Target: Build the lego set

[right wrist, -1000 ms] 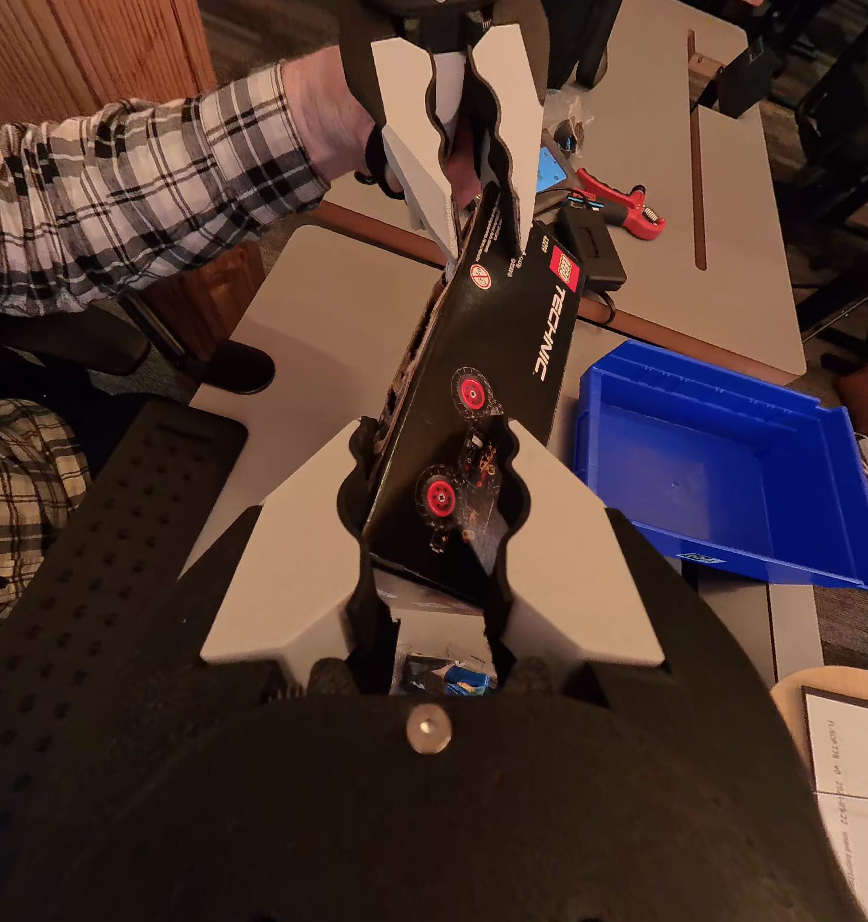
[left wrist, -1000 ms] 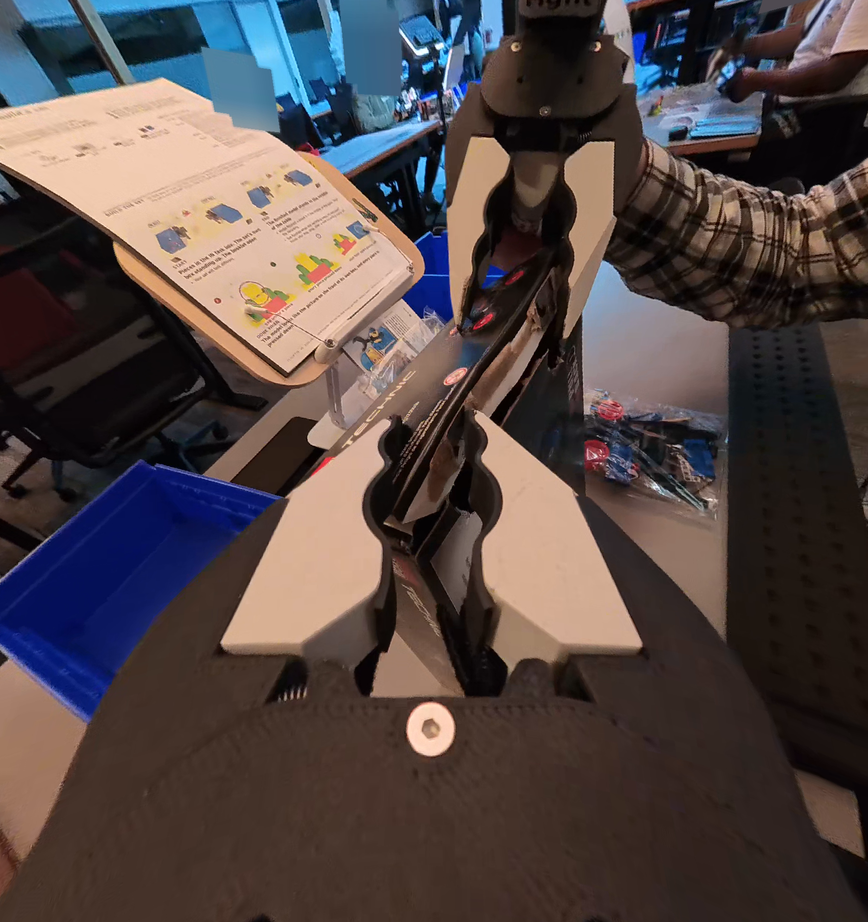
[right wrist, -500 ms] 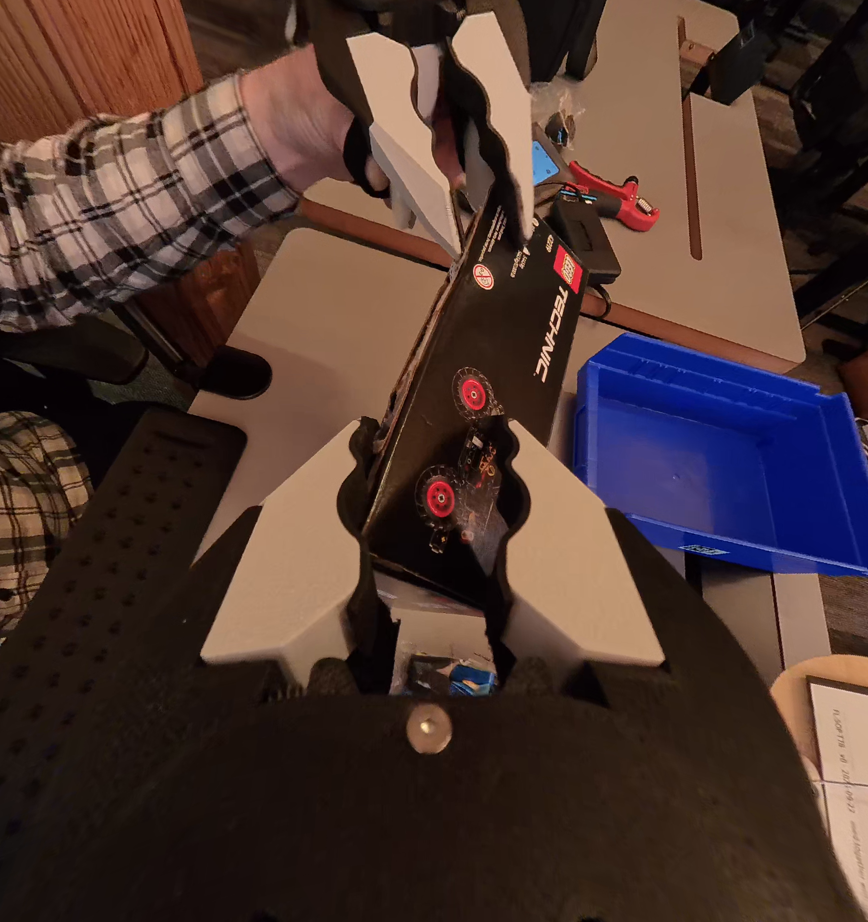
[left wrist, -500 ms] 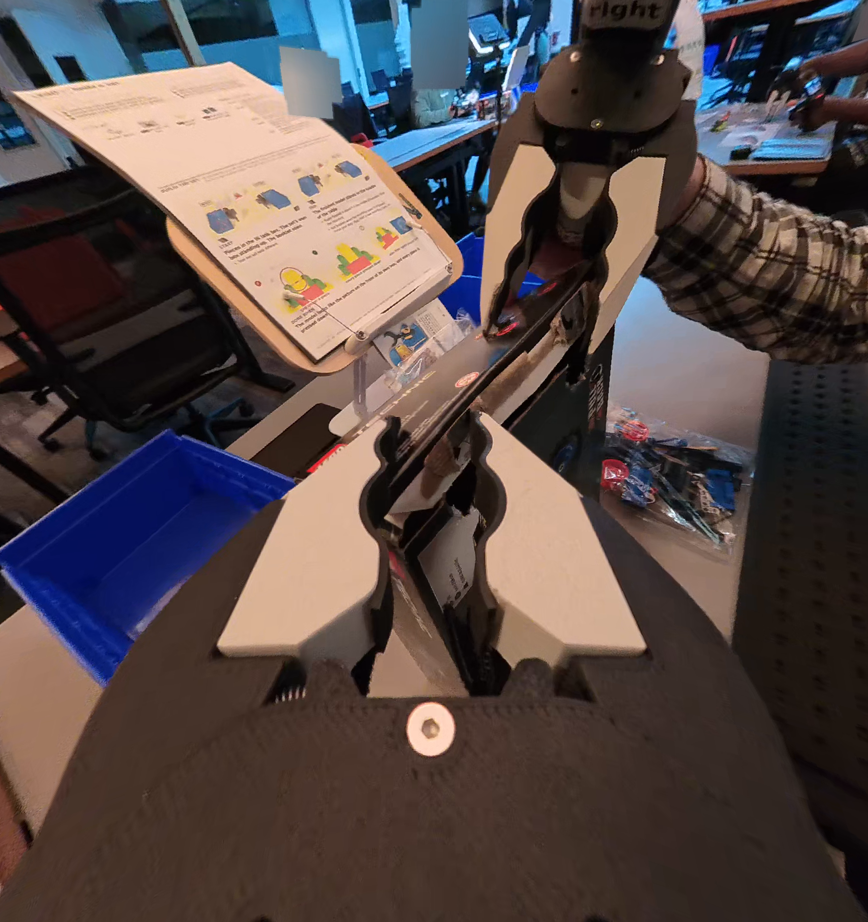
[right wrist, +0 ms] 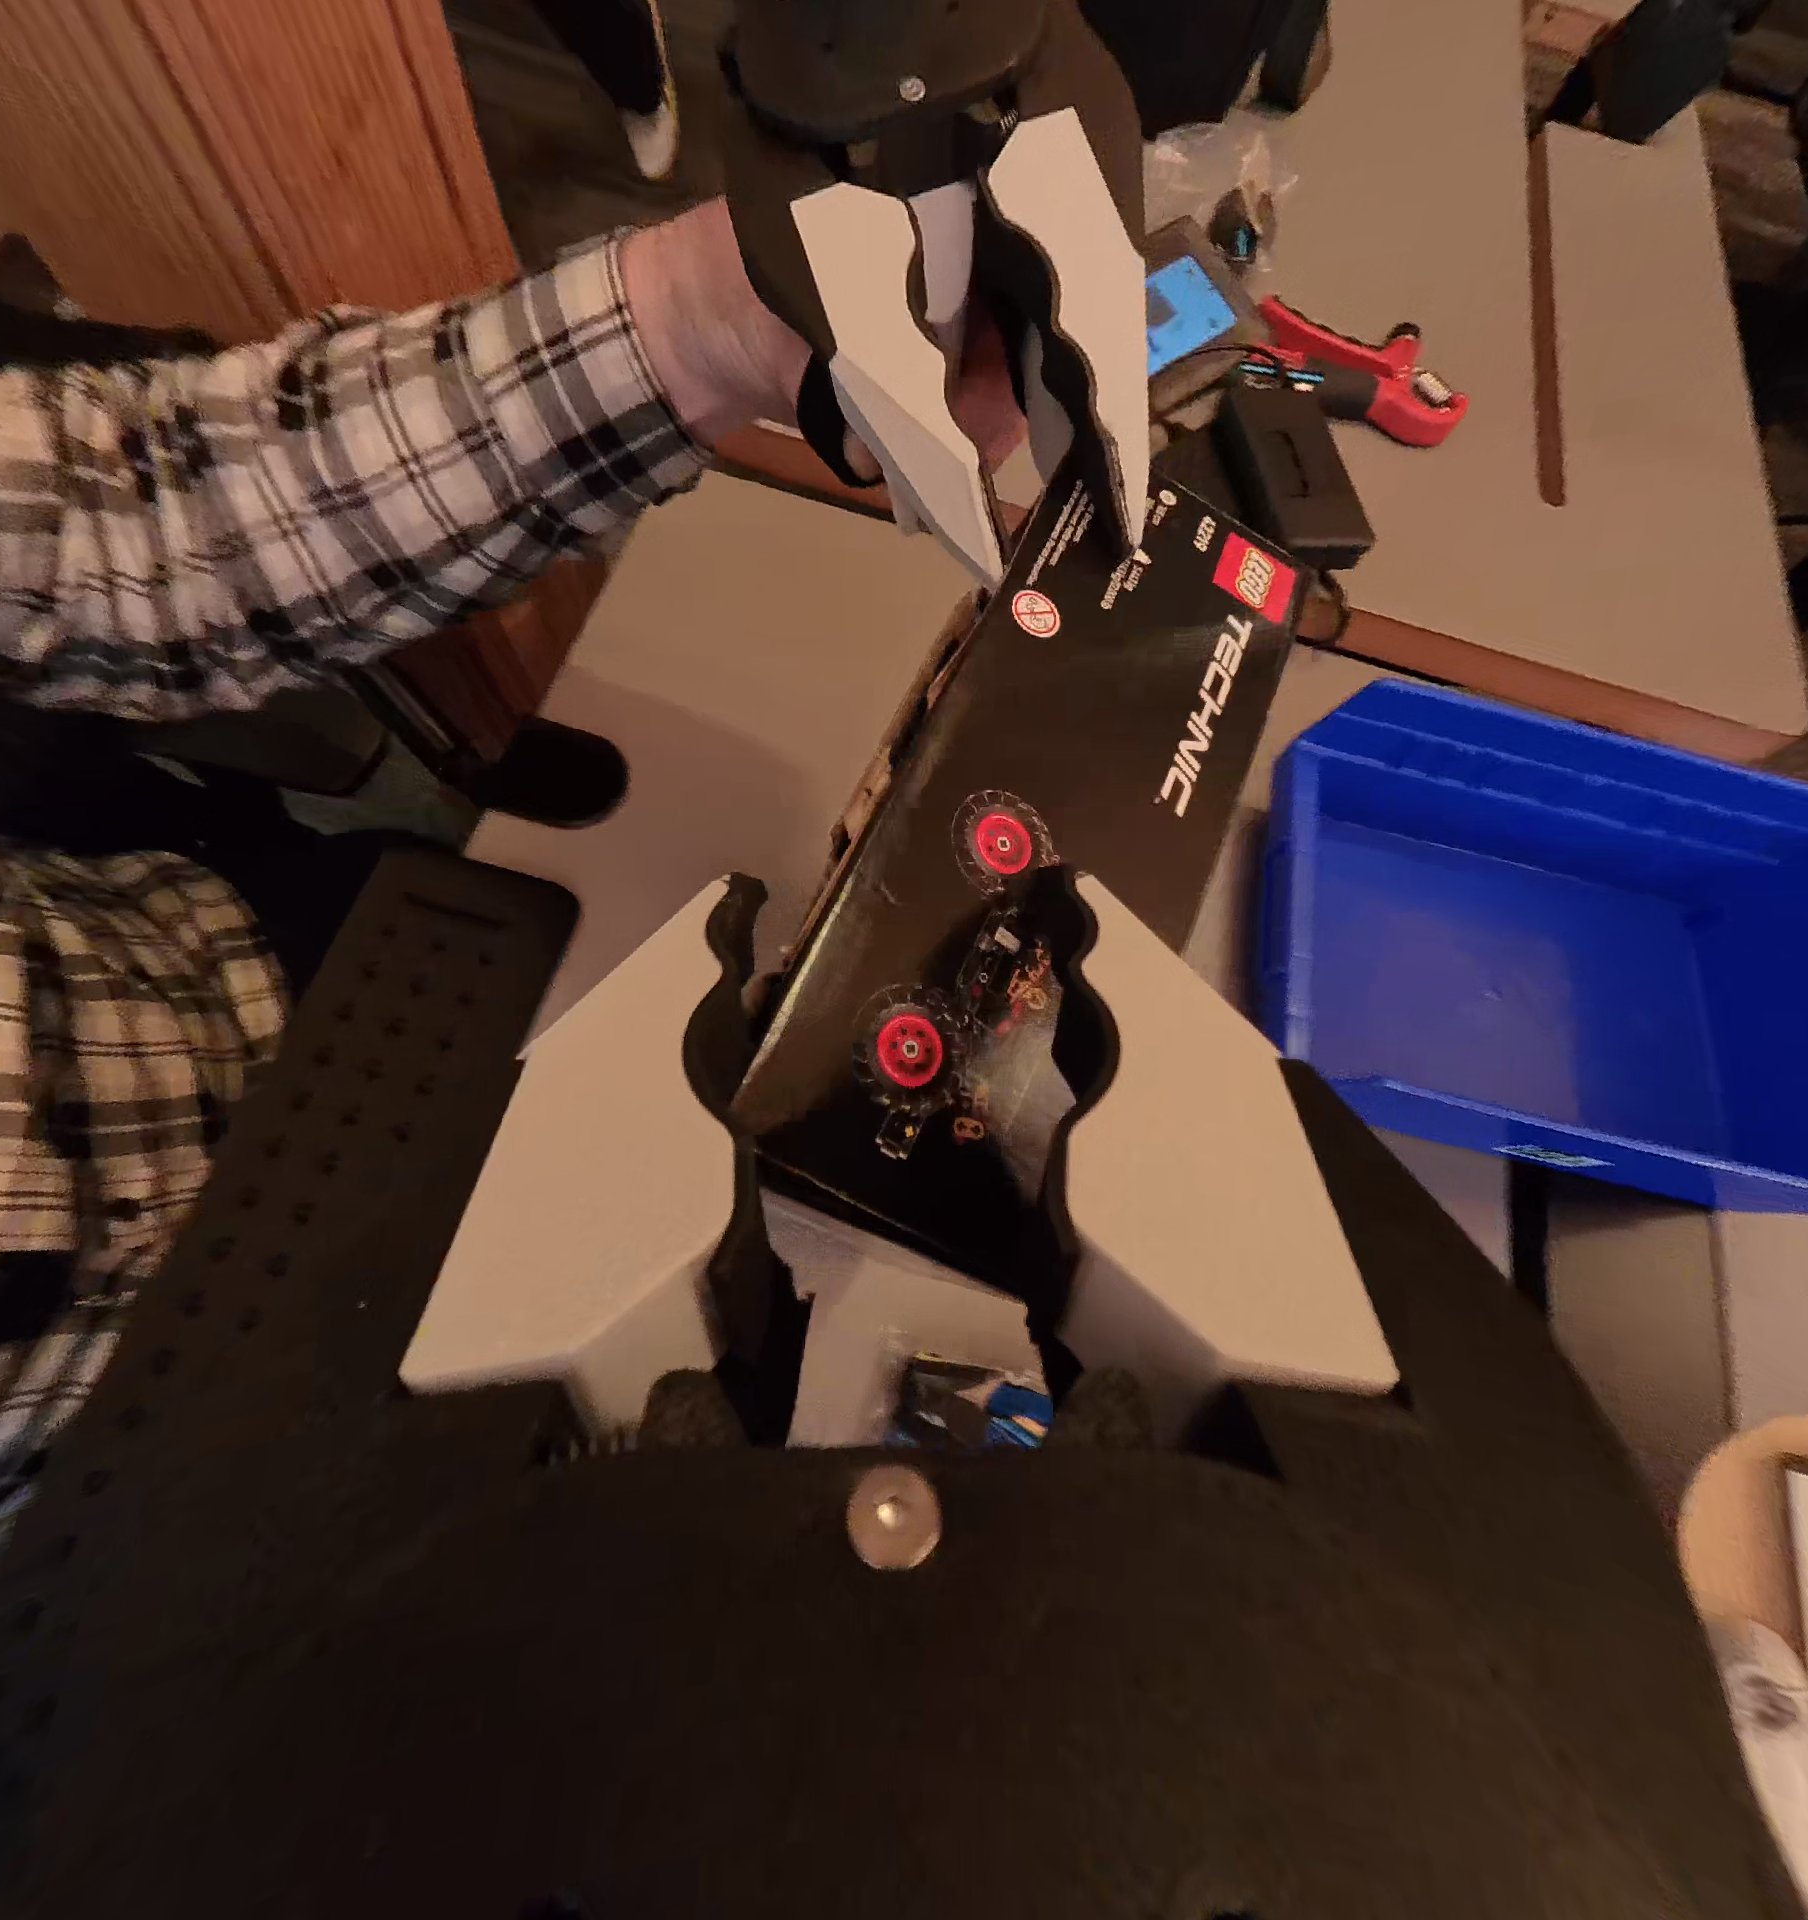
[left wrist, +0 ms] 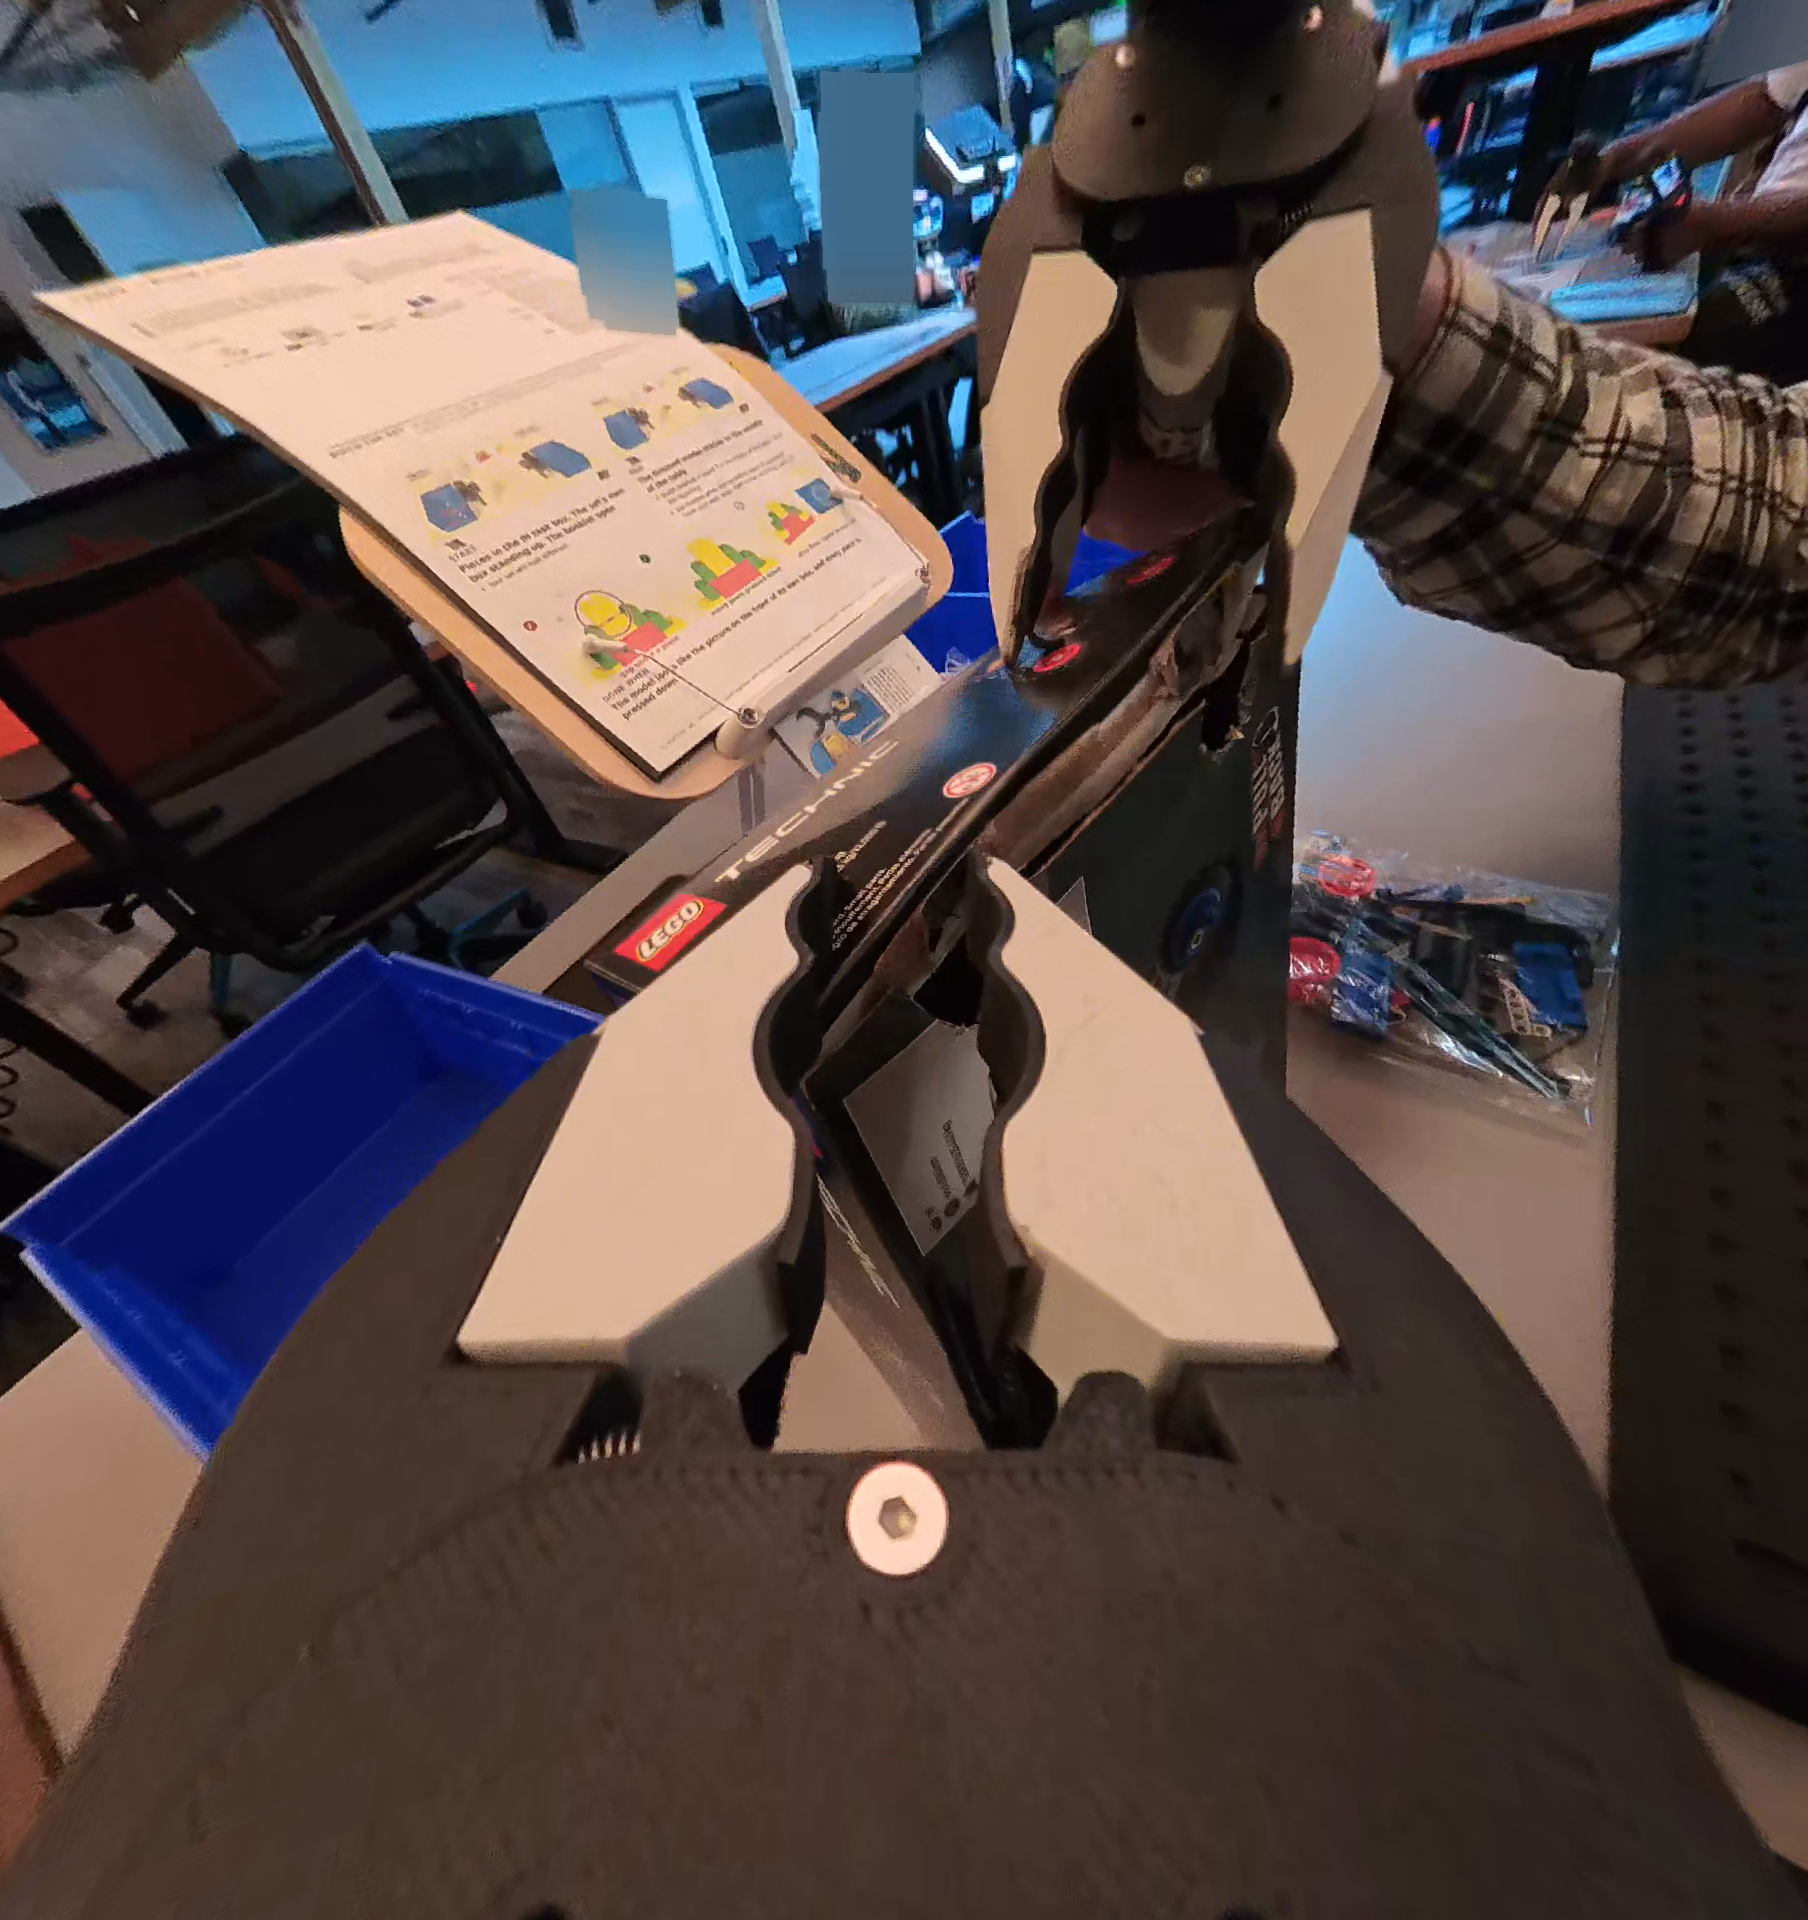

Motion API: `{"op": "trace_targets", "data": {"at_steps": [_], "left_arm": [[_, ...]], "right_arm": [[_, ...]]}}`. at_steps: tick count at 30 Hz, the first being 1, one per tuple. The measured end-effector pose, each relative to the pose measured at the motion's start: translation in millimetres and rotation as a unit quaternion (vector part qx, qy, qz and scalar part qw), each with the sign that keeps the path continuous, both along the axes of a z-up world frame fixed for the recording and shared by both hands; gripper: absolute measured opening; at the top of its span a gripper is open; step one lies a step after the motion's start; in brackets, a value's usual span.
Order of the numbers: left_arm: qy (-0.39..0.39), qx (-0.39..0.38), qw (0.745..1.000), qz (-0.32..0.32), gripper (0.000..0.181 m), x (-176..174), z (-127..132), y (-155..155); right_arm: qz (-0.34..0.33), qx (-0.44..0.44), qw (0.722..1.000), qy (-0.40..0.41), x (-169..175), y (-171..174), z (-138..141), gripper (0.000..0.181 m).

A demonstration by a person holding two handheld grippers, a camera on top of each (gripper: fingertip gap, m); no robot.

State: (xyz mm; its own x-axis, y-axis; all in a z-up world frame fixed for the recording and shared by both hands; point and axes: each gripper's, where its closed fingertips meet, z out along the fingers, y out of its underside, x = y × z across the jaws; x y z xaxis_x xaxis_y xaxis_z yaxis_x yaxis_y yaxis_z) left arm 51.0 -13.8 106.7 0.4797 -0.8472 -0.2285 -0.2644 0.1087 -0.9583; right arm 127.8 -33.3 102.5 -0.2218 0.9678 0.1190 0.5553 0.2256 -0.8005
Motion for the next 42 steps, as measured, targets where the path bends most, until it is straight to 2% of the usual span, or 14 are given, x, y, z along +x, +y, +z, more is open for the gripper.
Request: {"op": "trace_targets", "data": {"at_steps": [4,9,11,14,19,21,25,26,28,33,38,39,41,42], "left_arm": [[0.025,-0.018,1.0,0.007,0.024,0.6,-0.1,-1.7],[0.024,-0.022,0.999,0.005,0.024,0.9,-3.3,-6.3],[0.021,-0.024,0.999,0.005,0.024,-0.6,-8.7,-11.4],[0.027,-0.009,0.999,0.019,0.024,1.4,-11.0,-21.5],[0.041,-0.023,0.999,0.014,0.023,7.8,-5.6,-27.4],[0.039,-0.026,0.999,0.011,0.02,9.4,-5.1,-28.6],[-0.022,-0.01,1.0,0.0,0.017,6.4,24.9,-34.9],[-0.007,-0.012,1.0,0.01,0.014,6.0,24.2,-33.0],[0.063,-0.046,0.996,0.029,0.004,7.4,0.6,-25.2],[0.099,-0.053,0.99,0.089,0.0,6.4,-13.5,-12.7],[0.062,-0.056,0.992,0.091,0.0,8.3,-7.5,-17.5],[0.059,-0.05,0.992,0.096,0.0,6.7,-5.4,-17.2],[0.043,-0.047,0.991,0.119,0.022,-0.6,-1.5,-14.3],[0.037,-0.047,0.99,0.126,0.024,-2.7,0.0,-15.6]], "right_arm": [[0.015,-0.025,0.999,0.045,1.2,-13.1,20.7,0.052],[0.011,0.008,1.0,0.018,5.8,-12.4,13.6,0.0],[0.008,0.013,1.0,-0.003,3.8,-18.1,-2.9,0.0],[0.001,0.044,0.999,-0.031,6.8,-28.2,-7.0,0.0],[-0.025,0.04,0.999,-0.018,7.0,-20.5,18.6,0.009],[-0.037,0.05,0.996,-0.068,11.8,-13.7,-1.9,0.0],[-0.032,0.006,0.998,-0.059,10.6,-18.4,-6.0,0.0],[-0.029,0.001,0.998,-0.06,10.4,-20.0,-5.7,0.0],[-0.022,0.007,0.998,-0.066,10.5,-21.3,-4.2,0.0],[-0.035,0.02,0.997,-0.072,7.3,-21.3,-10.1,0.0],[-0.034,0.026,0.997,-0.068,8.2,-25.3,-5.2,0.0],[-0.036,0.031,0.997,-0.055,8.3,-26.4,-1.1,0.012],[-0.037,0.026,0.999,-0.012,11.3,-29.5,10.5,0.032],[-0.05,0.031,0.998,0.015,15.5,-25.1,17.9,0.041]]}}
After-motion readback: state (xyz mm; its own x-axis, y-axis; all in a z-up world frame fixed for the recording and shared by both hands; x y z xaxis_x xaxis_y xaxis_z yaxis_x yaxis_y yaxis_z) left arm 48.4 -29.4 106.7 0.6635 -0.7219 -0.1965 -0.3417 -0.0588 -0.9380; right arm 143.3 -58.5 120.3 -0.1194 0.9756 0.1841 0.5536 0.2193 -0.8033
